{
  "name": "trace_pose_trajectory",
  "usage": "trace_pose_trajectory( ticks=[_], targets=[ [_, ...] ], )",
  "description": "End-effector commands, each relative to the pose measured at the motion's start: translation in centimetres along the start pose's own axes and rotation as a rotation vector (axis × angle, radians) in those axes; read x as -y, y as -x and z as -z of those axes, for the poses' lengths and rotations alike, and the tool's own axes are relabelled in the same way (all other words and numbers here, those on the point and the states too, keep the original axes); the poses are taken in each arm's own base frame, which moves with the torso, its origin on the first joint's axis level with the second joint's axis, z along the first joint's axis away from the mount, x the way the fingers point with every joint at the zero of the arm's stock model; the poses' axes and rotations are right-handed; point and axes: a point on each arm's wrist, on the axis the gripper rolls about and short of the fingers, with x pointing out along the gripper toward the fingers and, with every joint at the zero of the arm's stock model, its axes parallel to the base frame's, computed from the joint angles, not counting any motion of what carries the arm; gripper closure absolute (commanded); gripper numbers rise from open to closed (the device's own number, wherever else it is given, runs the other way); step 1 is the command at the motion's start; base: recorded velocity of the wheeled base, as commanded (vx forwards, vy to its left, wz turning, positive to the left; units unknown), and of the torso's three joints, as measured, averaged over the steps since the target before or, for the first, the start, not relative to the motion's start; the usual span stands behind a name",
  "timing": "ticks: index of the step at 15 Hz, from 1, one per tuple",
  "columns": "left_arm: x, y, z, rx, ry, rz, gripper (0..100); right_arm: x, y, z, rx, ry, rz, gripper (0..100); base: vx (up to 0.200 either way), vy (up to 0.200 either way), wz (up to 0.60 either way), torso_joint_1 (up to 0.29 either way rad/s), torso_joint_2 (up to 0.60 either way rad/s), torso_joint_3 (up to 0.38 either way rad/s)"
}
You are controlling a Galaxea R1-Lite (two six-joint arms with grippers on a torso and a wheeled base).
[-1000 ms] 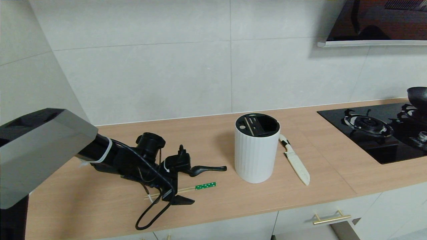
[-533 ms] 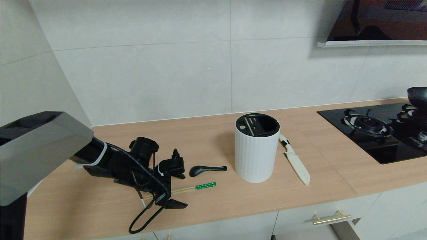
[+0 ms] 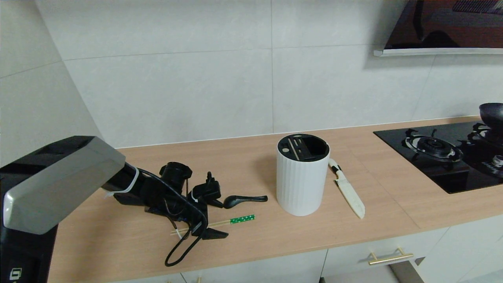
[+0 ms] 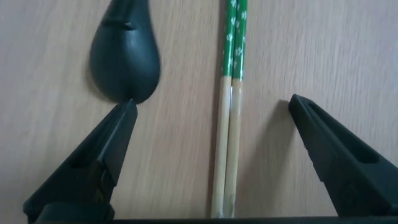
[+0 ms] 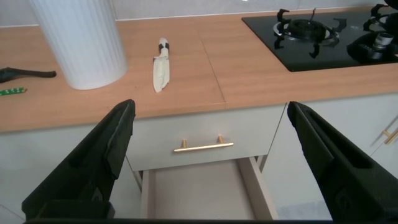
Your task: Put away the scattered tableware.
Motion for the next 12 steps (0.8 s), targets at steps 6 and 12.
trace_pose_trajectory(
  ticks=[6, 12],
  targets=[
    [0.7, -2.0, 2.4, -0.05, 0.071, 0.08, 100, 0.0, 0.0, 0.0, -0.001, -0.001, 0.0, 0, 0.0, 0.0, 0.0, 0.0, 0.0, 0.0],
    [0.4, -0.7, 1.9, -0.002, 0.077, 0.091, 100, 0.0, 0.0, 0.0, 0.001, -0.001, 0.0, 0, 0.0, 0.0, 0.0, 0.0, 0.0, 0.0]
  ],
)
